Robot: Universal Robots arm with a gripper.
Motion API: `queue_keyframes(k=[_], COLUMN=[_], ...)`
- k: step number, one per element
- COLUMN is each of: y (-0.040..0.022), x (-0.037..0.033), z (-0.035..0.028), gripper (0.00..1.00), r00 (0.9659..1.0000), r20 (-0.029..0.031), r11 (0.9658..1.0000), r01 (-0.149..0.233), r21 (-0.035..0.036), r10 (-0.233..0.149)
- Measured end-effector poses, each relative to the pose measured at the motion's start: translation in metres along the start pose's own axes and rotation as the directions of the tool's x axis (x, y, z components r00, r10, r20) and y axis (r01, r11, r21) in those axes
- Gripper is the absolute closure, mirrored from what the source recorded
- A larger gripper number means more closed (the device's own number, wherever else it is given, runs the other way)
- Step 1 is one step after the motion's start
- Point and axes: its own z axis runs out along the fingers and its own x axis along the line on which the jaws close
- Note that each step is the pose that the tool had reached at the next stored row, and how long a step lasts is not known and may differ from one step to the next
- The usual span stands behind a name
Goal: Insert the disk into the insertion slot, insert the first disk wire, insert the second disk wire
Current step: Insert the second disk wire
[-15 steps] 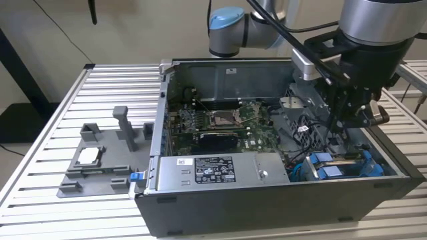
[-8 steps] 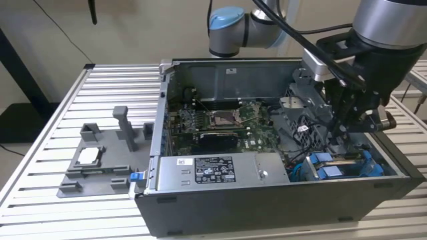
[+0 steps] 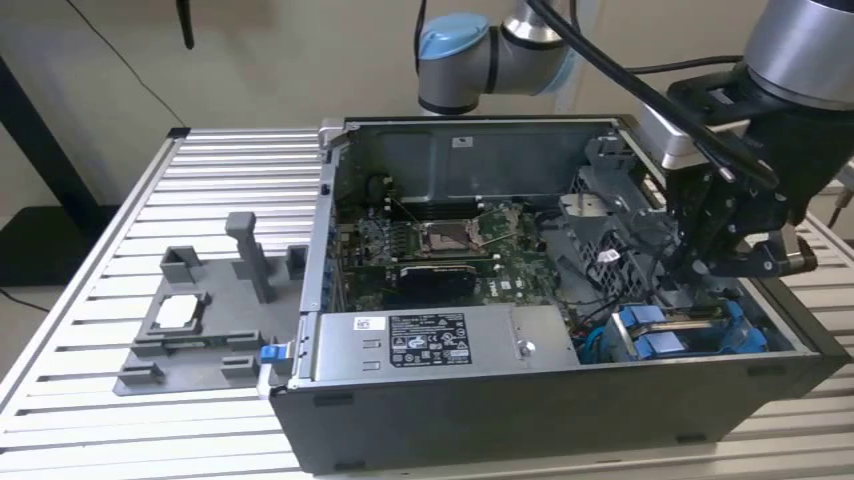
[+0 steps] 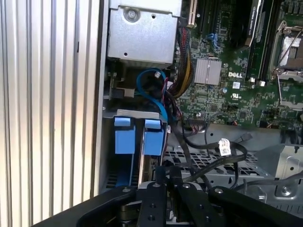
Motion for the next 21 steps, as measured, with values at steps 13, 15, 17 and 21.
queue_keyframes(k=[13,15,17,21], y=[-0.0105,-0.012,-0.0129,-0.013], x=[0.0164,0.0175,0.0179,0.0184], z=[0.0058,0.0076,0.0095,0.015], gripper=[0.84,0.84,0.84,0.84], r00=[0.9981,0.9981,0.998,0.998], r20=[0.061,0.0615,0.0617,0.0618], r11=[0.9998,0.9996,0.9994,0.9993], r01=[-0.006,-0.007,-0.009,-0.012], r21=[-0.0197,-0.0268,-0.0331,-0.0357], r10=[0.008,0.009,0.011,0.014])
